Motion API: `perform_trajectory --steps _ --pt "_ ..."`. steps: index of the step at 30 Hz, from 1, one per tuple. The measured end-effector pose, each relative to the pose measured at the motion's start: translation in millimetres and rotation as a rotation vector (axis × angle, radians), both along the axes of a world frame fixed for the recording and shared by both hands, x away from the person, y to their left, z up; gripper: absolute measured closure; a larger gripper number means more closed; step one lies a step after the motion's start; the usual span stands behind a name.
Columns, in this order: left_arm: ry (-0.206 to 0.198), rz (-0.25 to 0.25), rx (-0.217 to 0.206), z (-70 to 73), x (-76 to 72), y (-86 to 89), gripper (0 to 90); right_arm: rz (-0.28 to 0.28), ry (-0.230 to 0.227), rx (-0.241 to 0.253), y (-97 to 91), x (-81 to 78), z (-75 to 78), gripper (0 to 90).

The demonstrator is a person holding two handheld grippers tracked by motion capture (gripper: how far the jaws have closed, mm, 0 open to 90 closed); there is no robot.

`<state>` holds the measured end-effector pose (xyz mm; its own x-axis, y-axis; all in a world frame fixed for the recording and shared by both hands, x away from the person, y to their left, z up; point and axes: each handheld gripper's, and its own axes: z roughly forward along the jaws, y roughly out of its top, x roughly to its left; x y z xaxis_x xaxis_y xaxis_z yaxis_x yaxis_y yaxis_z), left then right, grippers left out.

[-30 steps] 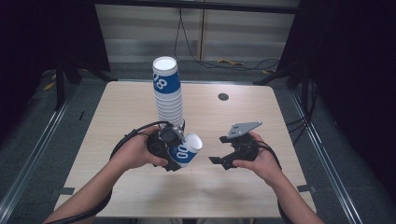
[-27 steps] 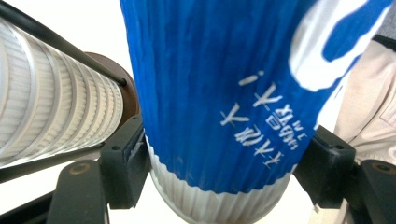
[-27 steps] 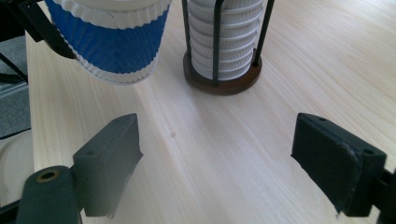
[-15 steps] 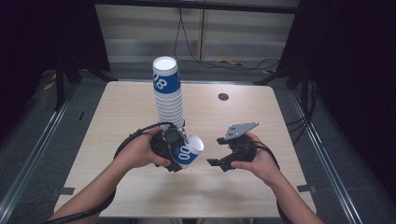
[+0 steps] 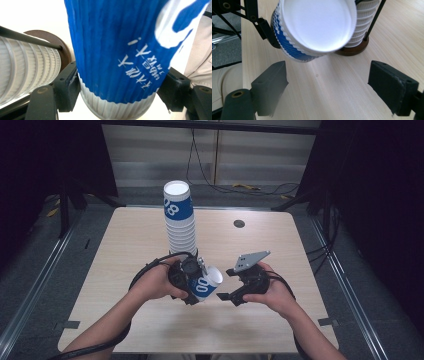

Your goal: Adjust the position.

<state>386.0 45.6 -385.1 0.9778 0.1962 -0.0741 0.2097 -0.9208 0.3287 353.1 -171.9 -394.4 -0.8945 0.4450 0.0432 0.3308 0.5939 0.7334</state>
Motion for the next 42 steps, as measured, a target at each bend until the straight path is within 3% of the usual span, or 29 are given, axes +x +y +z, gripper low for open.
perform_trajectory --steps 9,11,13,20,42 --pt "0.010 0.011 0.003 -0.6 -0.9 -2.6 27.7 0.018 0.002 -0.007 6.2 1.3 1.7 14.8" --pt "-0.001 -0.015 0.007 -0.3 0.6 -3.1 27.7 0.023 -0.001 -0.008 7.6 1.7 2.2 14.8" --pt "0.005 0.011 -0.006 -1.2 -1.9 -3.8 27.7 0.029 0.000 -0.002 9.4 1.9 2.9 14.8" --pt "0.006 0.004 -0.005 -2.9 -2.5 -5.9 27.6 0.035 -0.001 0.002 14.2 2.4 5.3 14.8" --pt "0.004 -0.014 -0.003 -6.3 -3.8 -8.9 27.5 0.028 0.012 0.008 18.9 5.0 8.4 14.9"
